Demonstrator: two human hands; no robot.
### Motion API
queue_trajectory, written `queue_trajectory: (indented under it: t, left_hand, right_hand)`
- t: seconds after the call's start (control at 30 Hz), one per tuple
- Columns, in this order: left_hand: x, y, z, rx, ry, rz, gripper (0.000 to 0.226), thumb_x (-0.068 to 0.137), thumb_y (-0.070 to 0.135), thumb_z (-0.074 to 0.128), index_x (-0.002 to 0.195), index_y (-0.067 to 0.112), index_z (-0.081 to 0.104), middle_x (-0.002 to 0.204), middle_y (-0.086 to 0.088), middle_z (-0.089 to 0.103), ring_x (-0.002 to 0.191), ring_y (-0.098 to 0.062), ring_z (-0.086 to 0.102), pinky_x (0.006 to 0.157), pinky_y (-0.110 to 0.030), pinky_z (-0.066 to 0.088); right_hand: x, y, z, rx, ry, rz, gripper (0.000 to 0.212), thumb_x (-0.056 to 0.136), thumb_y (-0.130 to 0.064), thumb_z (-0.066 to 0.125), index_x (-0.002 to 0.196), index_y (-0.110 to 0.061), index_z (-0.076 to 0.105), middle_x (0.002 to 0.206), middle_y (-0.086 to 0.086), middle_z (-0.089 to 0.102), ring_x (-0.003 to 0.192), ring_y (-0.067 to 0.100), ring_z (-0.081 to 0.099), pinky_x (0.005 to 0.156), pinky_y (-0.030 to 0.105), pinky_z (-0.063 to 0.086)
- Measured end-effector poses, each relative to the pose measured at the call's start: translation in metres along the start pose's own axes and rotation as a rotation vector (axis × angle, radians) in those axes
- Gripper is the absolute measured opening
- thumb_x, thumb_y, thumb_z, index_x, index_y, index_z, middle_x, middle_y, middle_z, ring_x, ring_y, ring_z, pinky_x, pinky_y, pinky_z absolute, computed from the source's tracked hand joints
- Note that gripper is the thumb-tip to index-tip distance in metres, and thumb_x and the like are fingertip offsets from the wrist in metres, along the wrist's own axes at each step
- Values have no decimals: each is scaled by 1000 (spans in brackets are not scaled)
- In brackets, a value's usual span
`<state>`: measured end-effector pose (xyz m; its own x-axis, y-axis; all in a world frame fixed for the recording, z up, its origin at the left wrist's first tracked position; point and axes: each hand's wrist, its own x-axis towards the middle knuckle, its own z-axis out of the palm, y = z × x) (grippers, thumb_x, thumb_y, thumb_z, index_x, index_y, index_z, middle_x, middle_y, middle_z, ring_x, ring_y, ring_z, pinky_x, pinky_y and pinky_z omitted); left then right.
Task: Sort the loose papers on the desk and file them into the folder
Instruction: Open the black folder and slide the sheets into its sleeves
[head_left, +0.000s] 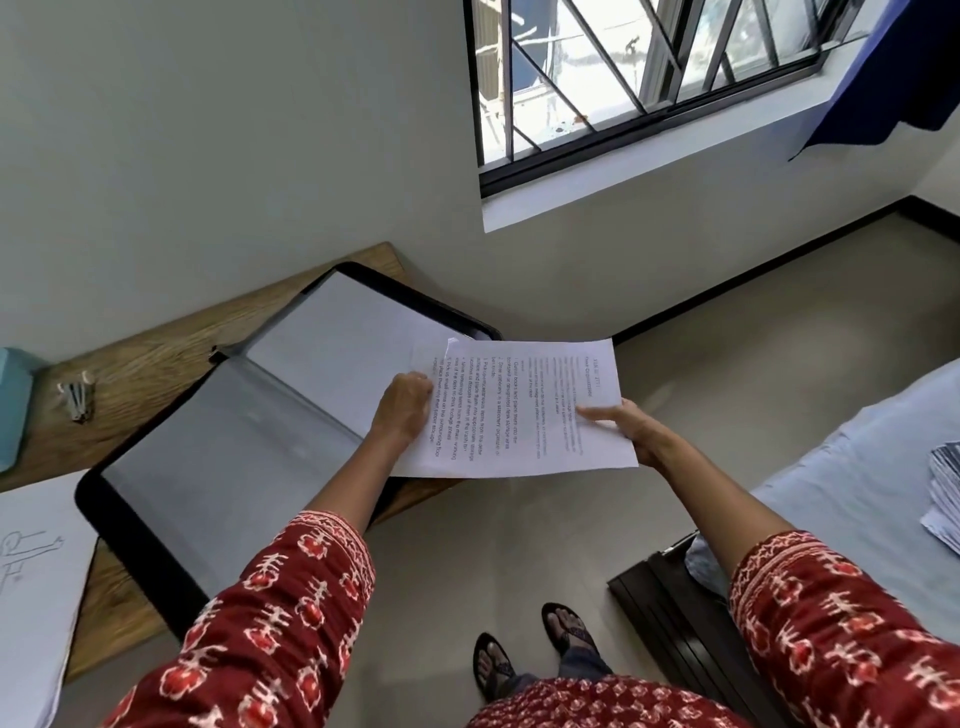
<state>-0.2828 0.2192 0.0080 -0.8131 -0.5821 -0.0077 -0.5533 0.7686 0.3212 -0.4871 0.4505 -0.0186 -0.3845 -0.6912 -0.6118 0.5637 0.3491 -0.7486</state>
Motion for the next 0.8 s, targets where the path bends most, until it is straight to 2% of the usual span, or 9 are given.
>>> queue_trajectory:
  t: [0.13, 0.23, 0.33, 0.43, 0.53, 0.63, 0.7, 0.8]
  left_hand:
    - [-2, -1, -1, 22, 26, -58, 16, 92, 7, 54, 79, -1, 60, 87, -13, 59, 75, -21, 59, 63, -15, 43]
    - [-4, -2, 1, 85, 42, -97, 16, 92, 5, 54, 94, -6, 65, 92, -16, 60, 81, -25, 61, 69, -22, 45]
    - [-7, -1, 2, 185, 33, -107, 16, 94, 6, 50, 98, -3, 63, 95, -15, 59, 84, -25, 58, 69, -27, 45]
    - [-12, 2, 1, 306, 16, -146, 18, 96, 6, 44, 100, 0, 60, 99, -13, 59, 89, -25, 56, 68, -30, 42]
    - [-22, 5, 0, 373, 18, -180, 22, 95, 13, 45, 109, 5, 59, 109, -9, 59, 99, -25, 52, 76, -32, 40]
    - [-40, -1, 10, 323, 79, -180, 28, 92, 15, 45, 116, 6, 55, 120, -10, 56, 109, -27, 48, 95, -42, 33]
    - [-50, -7, 20, 290, 120, -151, 30, 91, 11, 46, 119, 5, 53, 122, -12, 55, 110, -30, 49, 98, -47, 31]
    - [-55, -7, 26, 249, 149, -143, 31, 90, 8, 49, 120, 2, 53, 120, -15, 57, 108, -34, 51, 95, -48, 35]
  right_hand:
    - [-1, 2, -3, -46, 28, -47, 26, 84, 8, 58, 108, -3, 59, 107, 17, 64, 86, 29, 66, 59, 33, 59]
    - [-1, 1, -7, -8, 88, -99, 35, 83, 12, 58, 117, 3, 53, 107, 17, 63, 86, 30, 65, 59, 32, 60]
    - [-1, 3, -9, 16, 105, -105, 36, 84, 12, 57, 119, 5, 51, 106, 18, 63, 84, 29, 65, 58, 31, 59]
    - [3, 9, -4, 40, 119, -102, 37, 83, 11, 59, 119, 6, 52, 115, 22, 61, 85, 30, 65, 59, 32, 59]
    - [8, 14, 4, 68, 160, -86, 38, 82, 10, 60, 119, 5, 53, 116, 22, 61, 81, 29, 66, 57, 34, 59]
    - [11, 17, 8, 106, 197, -68, 36, 83, 4, 63, 118, 2, 54, 117, 20, 62, 87, 31, 65, 63, 37, 60]
    - [14, 21, 6, 17, 307, -86, 36, 85, -7, 67, 117, -3, 53, 123, 18, 60, 92, 30, 63, 71, 40, 58]
    - [18, 27, 0, -263, 515, -137, 66, 82, -24, 73, 136, -7, 39, 130, 16, 52, 104, 29, 57, 78, 41, 53]
